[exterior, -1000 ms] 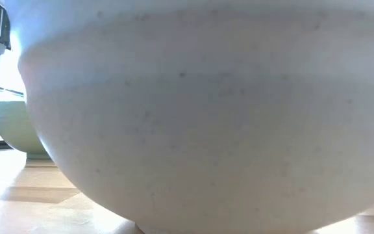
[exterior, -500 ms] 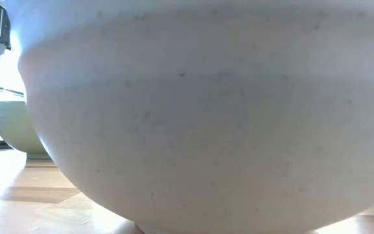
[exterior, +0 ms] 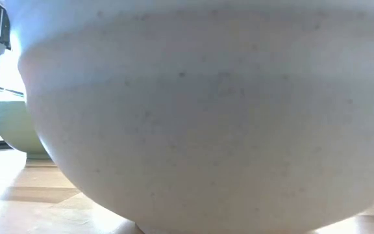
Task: Nest bowls inside each other
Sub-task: Stack the gray bowl on top of the white bowl
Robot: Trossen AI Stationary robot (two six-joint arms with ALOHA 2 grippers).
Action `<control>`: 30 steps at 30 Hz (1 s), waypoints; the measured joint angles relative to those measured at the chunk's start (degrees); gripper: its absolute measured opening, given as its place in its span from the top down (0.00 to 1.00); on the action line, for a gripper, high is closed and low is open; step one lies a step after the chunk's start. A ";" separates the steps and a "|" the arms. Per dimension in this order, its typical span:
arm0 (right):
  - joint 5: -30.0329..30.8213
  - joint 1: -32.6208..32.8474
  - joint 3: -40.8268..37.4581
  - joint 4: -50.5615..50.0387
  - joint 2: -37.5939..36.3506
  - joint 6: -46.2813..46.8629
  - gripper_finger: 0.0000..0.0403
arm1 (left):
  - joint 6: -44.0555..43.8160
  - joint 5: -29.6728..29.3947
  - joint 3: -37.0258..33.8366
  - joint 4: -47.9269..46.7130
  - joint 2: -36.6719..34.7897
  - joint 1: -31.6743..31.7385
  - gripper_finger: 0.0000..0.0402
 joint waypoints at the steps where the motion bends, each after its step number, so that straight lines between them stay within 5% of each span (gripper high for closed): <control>1: 0.00 0.46 0.00 0.12 0.00 0.35 1.00 | 0.00 0.10 0.00 0.04 0.00 0.00 0.54; 30: -1.39 8.81 0.02 6.00 4.94 8.78 1.00 | -0.63 2.03 0.00 0.23 0.00 -0.02 0.54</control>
